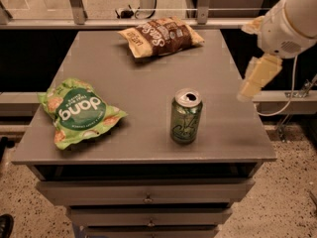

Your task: Move brown chip bag near green can

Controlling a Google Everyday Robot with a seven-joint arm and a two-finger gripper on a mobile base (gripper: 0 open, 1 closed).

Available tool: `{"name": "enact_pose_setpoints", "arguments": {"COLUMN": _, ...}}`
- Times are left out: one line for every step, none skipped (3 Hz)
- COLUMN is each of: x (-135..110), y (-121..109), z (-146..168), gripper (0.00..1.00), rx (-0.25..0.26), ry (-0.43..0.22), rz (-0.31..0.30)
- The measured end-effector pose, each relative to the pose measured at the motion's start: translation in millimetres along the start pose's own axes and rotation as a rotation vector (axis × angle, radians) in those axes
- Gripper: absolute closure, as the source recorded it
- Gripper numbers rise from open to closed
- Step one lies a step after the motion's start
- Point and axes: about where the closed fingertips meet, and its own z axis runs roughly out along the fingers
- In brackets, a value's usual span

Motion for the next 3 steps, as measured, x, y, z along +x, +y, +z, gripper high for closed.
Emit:
{"name": "enact_pose_setpoints", "arguments": {"x": -21, "y": -55, "z": 44, "gripper": 0.0, "rx": 0.054, "ry": -0.167, "rz": -0.022}}
{"name": "enact_pose_setpoints", "arguments": {"x": -60, "y": -111, "z": 85, "gripper": 0.0, "rx": 0.069, "ry": -0.344, "rz": -0.028}}
{"name": "enact_pose_setpoints", "arguments": {"x": -94, "y": -132, "z": 95, "gripper": 0.0, "rx": 0.052, "ry": -0.458, "rz": 0.017}}
